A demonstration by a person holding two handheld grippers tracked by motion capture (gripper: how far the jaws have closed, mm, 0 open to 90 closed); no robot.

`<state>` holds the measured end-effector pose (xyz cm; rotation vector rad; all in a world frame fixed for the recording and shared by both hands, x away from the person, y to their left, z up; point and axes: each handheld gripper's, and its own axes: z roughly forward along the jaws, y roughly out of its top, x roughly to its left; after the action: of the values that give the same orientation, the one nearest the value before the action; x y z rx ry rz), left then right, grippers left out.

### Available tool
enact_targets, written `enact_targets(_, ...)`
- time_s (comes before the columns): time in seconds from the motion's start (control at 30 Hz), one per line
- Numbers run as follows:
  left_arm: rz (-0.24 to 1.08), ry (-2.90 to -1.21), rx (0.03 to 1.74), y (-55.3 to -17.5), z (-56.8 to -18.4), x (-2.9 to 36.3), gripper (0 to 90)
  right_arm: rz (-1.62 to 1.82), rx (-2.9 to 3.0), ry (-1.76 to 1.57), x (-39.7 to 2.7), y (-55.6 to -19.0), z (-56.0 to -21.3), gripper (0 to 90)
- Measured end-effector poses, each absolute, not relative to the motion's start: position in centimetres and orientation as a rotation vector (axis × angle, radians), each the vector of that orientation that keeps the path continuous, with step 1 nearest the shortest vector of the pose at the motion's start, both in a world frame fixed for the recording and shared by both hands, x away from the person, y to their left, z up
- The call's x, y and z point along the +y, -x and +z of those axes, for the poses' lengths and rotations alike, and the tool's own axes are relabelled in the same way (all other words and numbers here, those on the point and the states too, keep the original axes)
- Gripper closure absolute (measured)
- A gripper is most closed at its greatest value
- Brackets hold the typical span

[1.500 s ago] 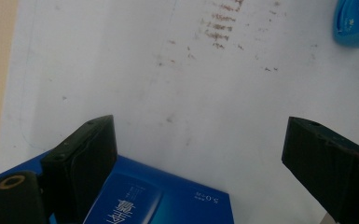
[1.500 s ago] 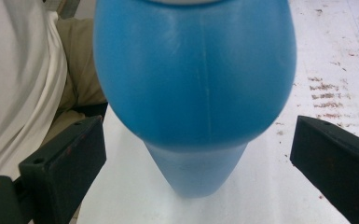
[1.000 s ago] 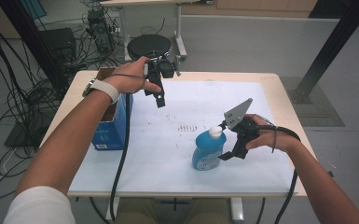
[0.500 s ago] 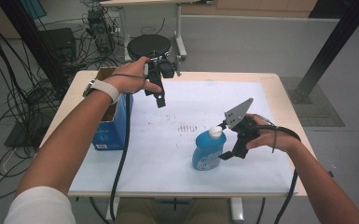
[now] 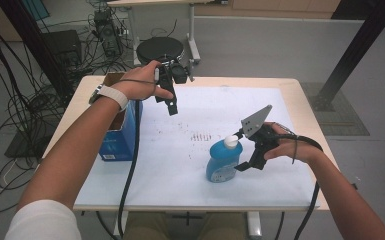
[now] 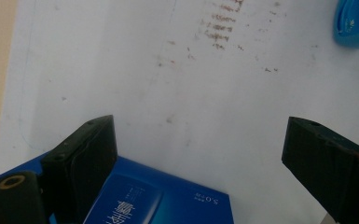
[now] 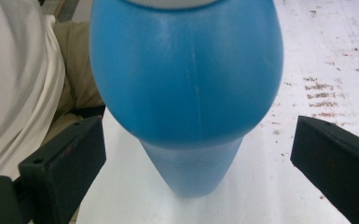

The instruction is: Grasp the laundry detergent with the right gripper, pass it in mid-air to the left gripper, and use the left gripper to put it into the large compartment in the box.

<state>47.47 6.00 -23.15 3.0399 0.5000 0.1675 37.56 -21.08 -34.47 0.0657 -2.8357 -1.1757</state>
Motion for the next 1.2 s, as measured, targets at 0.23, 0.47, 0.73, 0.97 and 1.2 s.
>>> enact_targets(0.23,0.171,-3.037,0.506,-47.55,-23.15,6.21,10.8,-1.178,-2.827,-0.061,-21.03,-37.69,-34.52,3.5)
enact_targets(0.47,0.171,-3.034,0.509,-47.55,-23.15,6.28,10.7,-1.184,-2.826,-0.063,-21.03,-37.77,-34.49,3.6)
enact_targets(0.73,0.17,-3.033,0.509,-47.57,-23.15,6.26,10.8,-1.188,-2.828,-0.065,-20.98,-37.79,-34.47,3.9)
enact_targets(0.97,0.171,-3.033,0.518,-47.56,-23.13,6.35,10.8,-1.191,-2.815,-0.065,-21.06,-37.75,-34.39,4.5)
enact_targets(1.2,0.175,-3.03,0.521,-47.51,-23.1,6.34,10.8,-1.196,-2.817,-0.06,-21.24,-37.77,-34.29,4.5)
